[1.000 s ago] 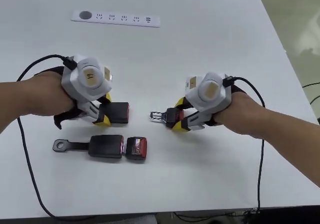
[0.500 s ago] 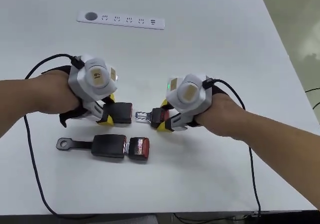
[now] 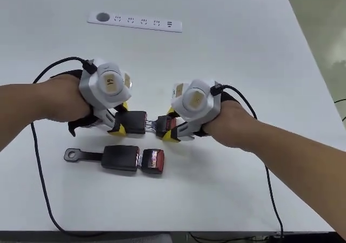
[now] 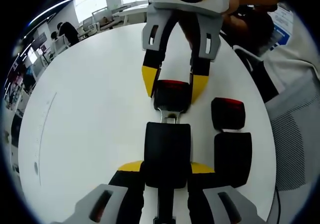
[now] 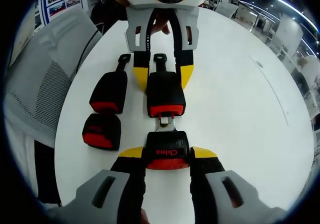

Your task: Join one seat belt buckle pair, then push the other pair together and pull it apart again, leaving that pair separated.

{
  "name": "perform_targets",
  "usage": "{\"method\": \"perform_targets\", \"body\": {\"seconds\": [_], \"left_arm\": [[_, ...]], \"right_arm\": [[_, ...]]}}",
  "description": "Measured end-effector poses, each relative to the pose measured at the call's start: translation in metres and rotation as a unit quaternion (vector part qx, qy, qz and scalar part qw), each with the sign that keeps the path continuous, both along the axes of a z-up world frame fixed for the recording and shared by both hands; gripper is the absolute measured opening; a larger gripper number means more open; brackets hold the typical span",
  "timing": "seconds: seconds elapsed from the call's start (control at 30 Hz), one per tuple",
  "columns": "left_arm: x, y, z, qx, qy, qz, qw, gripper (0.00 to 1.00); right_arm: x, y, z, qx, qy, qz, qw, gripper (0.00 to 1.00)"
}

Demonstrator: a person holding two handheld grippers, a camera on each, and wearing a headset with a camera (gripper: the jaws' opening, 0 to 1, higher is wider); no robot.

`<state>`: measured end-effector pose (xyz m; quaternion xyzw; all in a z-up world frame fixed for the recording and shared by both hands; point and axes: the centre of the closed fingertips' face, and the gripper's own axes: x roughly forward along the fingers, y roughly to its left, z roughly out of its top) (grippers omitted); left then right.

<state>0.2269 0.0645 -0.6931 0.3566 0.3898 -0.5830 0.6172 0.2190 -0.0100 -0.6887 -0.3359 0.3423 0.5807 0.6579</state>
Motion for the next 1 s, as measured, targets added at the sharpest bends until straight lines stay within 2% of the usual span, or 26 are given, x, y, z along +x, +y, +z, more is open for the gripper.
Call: {"method": "perform_targets", "body": {"seconds": [0.37, 0.67, 1.0], "left_arm": [[0.002, 0.001, 0.000, 0.003, -0.002, -0.008, 1.0000, 0.32], [0.002, 0.001, 0.002, -0.003, -0.001, -0.008, 1.0000, 0.32], [0.001, 0.000, 0.001, 0.005, -0.001, -0.011, 0.9999, 0.32]], "right_arm": [[0.005, 0.004, 0.000, -0.001, 0.004, 0.008, 1.0000, 0.31], [0.006, 0.007, -0.001, -0.006, 0.001, 0.007, 1.0000, 0.31], [0.006, 0.020, 0.001, -0.005, -0.004, 0.003, 1.0000, 0.30]]}}
